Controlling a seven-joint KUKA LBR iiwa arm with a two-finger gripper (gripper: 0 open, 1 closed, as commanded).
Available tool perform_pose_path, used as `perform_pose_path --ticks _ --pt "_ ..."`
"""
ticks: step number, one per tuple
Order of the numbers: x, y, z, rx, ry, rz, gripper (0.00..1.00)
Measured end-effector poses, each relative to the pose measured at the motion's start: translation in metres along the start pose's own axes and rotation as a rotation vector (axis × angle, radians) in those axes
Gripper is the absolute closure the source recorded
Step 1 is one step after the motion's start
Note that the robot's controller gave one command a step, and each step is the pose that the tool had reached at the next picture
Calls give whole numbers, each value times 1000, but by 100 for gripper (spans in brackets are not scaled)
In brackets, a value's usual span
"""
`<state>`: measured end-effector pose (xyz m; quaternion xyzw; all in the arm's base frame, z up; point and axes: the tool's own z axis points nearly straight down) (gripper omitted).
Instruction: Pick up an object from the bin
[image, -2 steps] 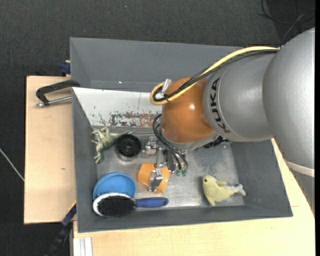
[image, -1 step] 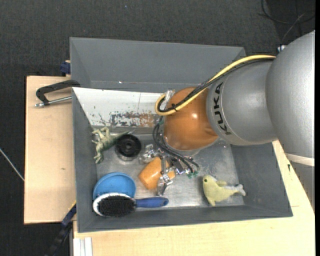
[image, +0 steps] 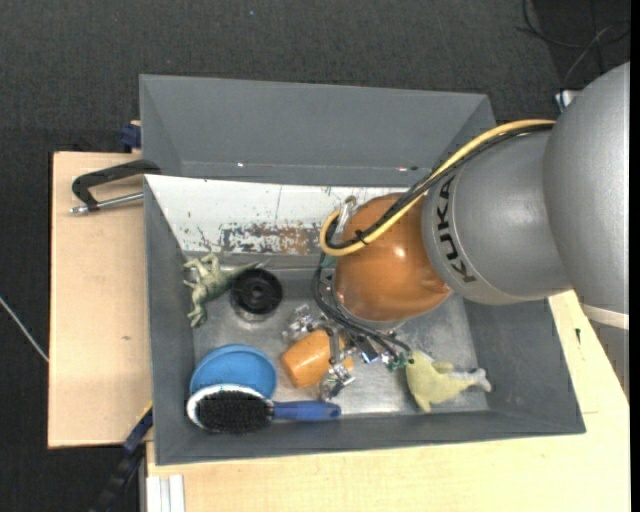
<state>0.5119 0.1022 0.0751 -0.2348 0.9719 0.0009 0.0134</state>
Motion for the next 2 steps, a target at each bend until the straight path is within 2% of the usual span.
perform_pose_path --ticks 1,2 --pt "0 0 -1 -1 1 0 100" --pt "13 -6 -128 -1 13 -2 100"
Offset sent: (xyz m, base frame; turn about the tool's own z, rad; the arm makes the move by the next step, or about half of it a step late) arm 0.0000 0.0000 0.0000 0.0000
